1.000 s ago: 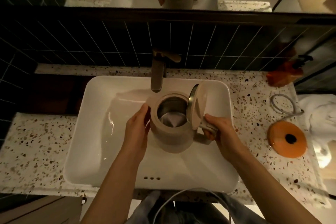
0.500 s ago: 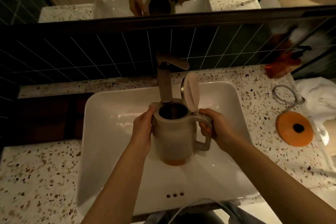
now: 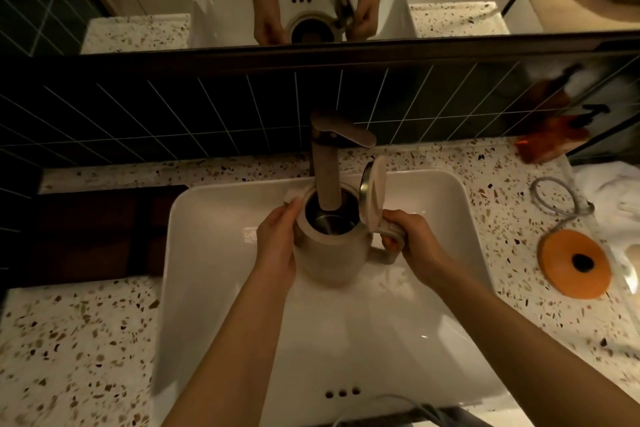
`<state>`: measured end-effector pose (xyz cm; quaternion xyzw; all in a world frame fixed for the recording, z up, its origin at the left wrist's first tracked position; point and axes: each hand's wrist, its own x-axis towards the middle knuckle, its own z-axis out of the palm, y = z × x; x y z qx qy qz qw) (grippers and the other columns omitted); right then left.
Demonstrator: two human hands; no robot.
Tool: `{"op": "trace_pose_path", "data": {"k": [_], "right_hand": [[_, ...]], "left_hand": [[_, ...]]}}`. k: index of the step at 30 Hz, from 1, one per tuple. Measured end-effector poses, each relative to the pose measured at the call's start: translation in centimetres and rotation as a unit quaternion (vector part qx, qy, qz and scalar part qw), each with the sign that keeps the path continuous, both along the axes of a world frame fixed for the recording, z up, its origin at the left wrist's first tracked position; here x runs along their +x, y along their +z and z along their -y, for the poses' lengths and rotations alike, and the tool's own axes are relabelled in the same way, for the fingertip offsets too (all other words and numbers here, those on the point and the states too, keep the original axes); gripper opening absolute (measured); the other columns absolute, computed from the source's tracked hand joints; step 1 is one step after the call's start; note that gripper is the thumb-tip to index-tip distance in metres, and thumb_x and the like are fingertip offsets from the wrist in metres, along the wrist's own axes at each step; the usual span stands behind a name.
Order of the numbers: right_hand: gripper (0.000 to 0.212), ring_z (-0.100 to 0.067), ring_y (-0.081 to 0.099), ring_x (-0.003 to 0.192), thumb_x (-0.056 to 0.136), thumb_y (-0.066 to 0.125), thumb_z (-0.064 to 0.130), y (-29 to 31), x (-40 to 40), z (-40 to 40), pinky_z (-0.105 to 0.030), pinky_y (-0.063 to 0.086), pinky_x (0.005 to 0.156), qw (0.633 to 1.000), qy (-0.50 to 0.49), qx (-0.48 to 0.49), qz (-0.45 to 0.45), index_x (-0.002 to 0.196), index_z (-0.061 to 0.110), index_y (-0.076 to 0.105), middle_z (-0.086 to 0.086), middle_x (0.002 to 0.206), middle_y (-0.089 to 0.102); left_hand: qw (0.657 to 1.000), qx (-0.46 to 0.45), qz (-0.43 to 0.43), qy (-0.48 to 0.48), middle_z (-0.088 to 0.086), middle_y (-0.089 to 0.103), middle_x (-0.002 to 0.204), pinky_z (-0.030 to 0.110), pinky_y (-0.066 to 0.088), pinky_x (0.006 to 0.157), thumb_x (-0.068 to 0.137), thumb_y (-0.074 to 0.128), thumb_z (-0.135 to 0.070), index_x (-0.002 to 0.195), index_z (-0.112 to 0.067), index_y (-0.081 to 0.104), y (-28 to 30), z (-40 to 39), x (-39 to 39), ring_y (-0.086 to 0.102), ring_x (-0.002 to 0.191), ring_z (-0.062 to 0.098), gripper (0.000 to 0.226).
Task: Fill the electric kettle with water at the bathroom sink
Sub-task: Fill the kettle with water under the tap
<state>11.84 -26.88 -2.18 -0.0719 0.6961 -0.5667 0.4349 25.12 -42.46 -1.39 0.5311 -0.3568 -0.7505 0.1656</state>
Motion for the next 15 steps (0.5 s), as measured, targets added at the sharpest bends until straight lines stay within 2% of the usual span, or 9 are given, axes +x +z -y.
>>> {"op": "trace_pose_path", "data": {"k": [3,6,8,10,12,15], "right_hand": [[0.042,-0.018,0.048,0.055,0.089,0.05,0.026,-0.6,-0.1,-0.2,-0.033,0.038,0.067,1.0,0.011,0.0,-0.02,0.06,-0.004,0.057,-0.009,0.051,0.053],[0.051,-0.03,0.048,0.066,0.089,0.051,0.028,-1.3,-0.1,-0.6,-0.033,0.041,0.068,0.999,0.025,0.0,-0.024,0.08,-0.021,0.059,-0.024,0.07,0.056],[0.051,-0.03,0.049,0.064,0.091,0.05,0.028,-1.8,-0.2,-0.9,-0.035,0.047,0.067,0.999,0.046,0.008,-0.02,0.086,-0.022,0.059,-0.023,0.068,0.055],[0.048,-0.02,0.054,0.056,0.095,0.049,0.027,-2.1,-0.1,-1.2,-0.041,0.054,0.075,0.997,0.067,0.032,-0.016,0.084,-0.017,0.063,-0.014,0.061,0.055],[0.05,-0.017,0.053,0.054,0.095,0.048,0.031,-2.5,0.0,-1.5,-0.041,0.052,0.073,0.995,0.081,0.046,-0.025,0.08,-0.014,0.065,-0.015,0.06,0.053],[0.066,-0.026,0.047,0.058,0.084,0.05,0.047,-2.7,0.2,-1.5,-0.037,0.041,0.066,0.995,0.071,0.041,-0.047,0.08,-0.018,0.062,-0.03,0.064,0.049]], "left_hand": [[1.0,-0.011,0.008,-0.016,-0.001,0.068,0.09,0.03,0.044,0.081,0.091,0.063,-0.025,0.092,-0.014,0.069,-0.4,-0.1,0.4,0.06,0.085,0.011,0.012],[1.0,-0.007,0.014,-0.022,-0.001,0.066,0.084,0.029,0.044,0.081,0.092,0.061,-0.023,0.087,-0.013,0.066,-0.9,-0.6,0.8,0.059,0.081,0.009,0.012],[1.0,-0.004,0.016,-0.02,-0.001,0.068,0.085,0.03,0.043,0.084,0.093,0.06,-0.021,0.083,-0.015,0.066,-1.3,-1.1,1.3,0.06,0.083,0.01,0.013],[1.0,-0.01,0.017,-0.022,0.003,0.065,0.086,0.031,0.042,0.085,0.092,0.061,-0.02,0.078,-0.017,0.064,-1.7,-1.5,1.8,0.059,0.086,0.013,0.015],[0.999,-0.02,0.018,-0.032,0.008,0.063,0.089,0.032,0.042,0.084,0.092,0.062,-0.021,0.073,-0.017,0.062,-2.0,-1.6,2.1,0.056,0.088,0.017,0.019],[0.998,-0.034,0.023,-0.046,0.007,0.064,0.089,0.032,0.044,0.086,0.092,0.062,-0.021,0.072,-0.018,0.064,-2.1,-1.4,2.1,0.058,0.09,0.018,0.02]]}}
